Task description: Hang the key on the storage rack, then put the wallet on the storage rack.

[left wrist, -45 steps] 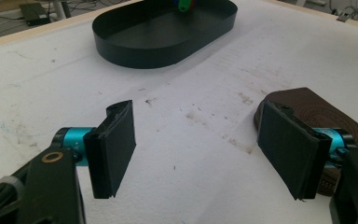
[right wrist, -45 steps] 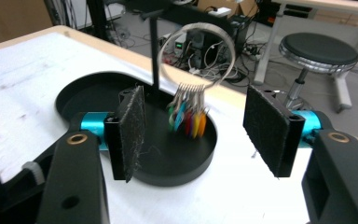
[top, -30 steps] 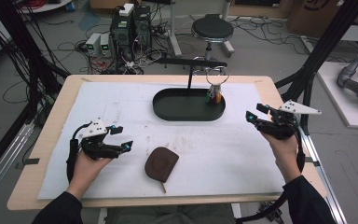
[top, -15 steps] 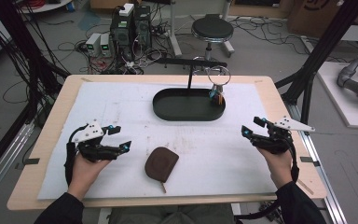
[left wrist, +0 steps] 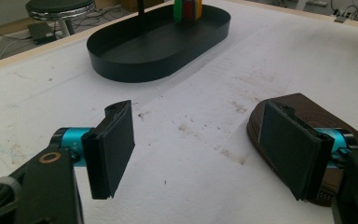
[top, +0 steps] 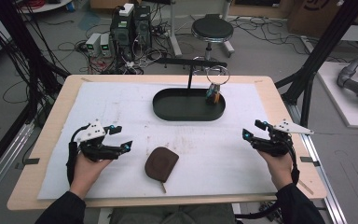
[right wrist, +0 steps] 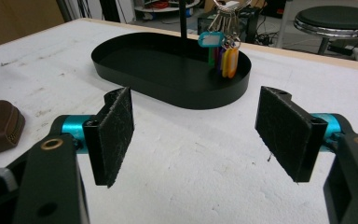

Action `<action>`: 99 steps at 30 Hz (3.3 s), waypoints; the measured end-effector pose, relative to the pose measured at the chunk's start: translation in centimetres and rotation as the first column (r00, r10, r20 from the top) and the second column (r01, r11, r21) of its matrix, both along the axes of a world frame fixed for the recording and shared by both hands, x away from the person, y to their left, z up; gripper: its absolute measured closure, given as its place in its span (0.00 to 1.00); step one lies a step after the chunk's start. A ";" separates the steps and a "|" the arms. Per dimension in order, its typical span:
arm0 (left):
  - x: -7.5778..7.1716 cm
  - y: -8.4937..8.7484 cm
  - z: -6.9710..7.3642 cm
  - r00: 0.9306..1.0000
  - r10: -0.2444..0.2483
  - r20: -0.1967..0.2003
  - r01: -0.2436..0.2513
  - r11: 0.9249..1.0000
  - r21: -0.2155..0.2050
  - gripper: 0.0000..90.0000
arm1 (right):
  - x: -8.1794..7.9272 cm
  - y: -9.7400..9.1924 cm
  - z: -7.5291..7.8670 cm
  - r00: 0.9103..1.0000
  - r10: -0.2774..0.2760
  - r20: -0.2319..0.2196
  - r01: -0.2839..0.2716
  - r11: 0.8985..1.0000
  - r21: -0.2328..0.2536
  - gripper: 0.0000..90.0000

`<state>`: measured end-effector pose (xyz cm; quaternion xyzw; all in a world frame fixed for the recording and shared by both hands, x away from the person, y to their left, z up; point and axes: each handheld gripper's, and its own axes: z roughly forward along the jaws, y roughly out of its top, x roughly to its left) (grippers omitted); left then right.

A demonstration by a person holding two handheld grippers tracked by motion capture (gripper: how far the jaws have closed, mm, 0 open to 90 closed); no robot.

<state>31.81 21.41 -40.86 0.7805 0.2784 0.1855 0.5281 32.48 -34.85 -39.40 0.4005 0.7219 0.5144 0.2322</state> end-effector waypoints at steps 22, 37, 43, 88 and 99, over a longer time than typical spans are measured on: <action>-0.9 -4.0 -0.9 0.980 -0.111 -0.167 0.108 0.994 -0.027 0.37 | 0.3 0.4 -0.2 1.000 0.007 0.004 -0.006 1.000 -0.031 0.32; -4.2 -5.0 -2.8 0.934 -0.022 -0.357 0.002 0.998 -0.056 0.48 | 0.4 0.2 -0.1 1.000 0.003 0.019 -0.002 1.000 -0.029 0.32; -4.1 -5.2 -3.7 0.903 -0.026 -0.428 -0.016 0.995 -0.094 0.51 | 0.5 0.3 -0.1 1.000 0.005 0.020 -0.004 0.999 -0.033 0.32; -3.3 -8.5 0.7 0.948 -0.305 -0.095 0.298 0.951 -0.079 0.96 | 0.6 3.0 0.0 0.978 0.207 0.025 -0.207 0.978 -0.003 0.33; -3.1 -8.7 0.8 0.936 -0.347 -0.060 0.343 0.937 -0.066 0.96 | 1.5 8.1 -0.6 0.906 0.424 -0.024 -0.423 0.906 0.016 0.33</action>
